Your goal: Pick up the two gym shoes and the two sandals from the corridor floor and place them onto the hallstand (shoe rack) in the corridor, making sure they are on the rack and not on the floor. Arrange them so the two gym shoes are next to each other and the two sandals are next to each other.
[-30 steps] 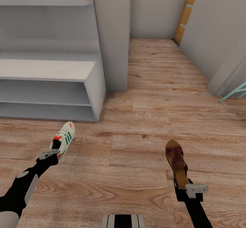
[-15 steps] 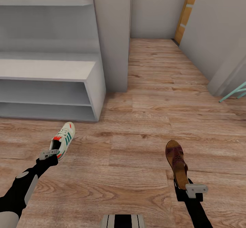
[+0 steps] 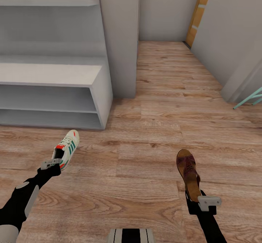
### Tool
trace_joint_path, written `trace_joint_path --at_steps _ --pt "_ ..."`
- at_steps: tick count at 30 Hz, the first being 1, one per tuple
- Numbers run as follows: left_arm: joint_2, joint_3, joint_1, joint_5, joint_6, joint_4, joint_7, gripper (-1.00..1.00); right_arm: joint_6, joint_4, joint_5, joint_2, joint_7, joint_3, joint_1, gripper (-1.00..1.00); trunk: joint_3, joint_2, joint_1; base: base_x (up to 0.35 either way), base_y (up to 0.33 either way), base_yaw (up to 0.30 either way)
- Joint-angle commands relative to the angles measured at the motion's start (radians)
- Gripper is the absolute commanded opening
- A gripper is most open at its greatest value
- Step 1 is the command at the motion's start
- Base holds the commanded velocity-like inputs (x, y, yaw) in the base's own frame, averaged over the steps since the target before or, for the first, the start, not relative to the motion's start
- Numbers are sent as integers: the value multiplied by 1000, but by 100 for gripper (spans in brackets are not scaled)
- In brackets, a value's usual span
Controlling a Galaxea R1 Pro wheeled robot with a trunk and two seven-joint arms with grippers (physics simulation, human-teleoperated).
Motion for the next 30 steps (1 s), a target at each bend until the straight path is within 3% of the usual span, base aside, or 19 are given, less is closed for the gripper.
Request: trace_joint_path --at_steps 1,8,12,13,23,30 --pt "6 3 -2 7 24 -7 -7 -100 -7 0 10 1 1 -2 0 -100 -1 0 0 0 0 0" --pt "67 3 -9 12 121 -87 -28 -100 -23 1 10 2 1 -2 0 -100 -1 0 0 0 0 0" --pt "85 4 -11 13 167 -139 -54 -100 -26 1 10 2 1 -2 0 -100 -1 0 0 0 0 0" --pt "92 4 -15 13 205 -175 -69 -100 -27 2 10 2 1 -2 0 -100 -1 0 0 0 0 0" --pt "104 1 -31 14 330 -299 -95 -100 -28 2 10 2 1 -2 0 -100 -1 0 0 0 0 0" --pt "106 1 -32 14 343 -308 -97 -100 -28 2 10 2 1 -2 0 -100 -1 0 0 0 0 0"
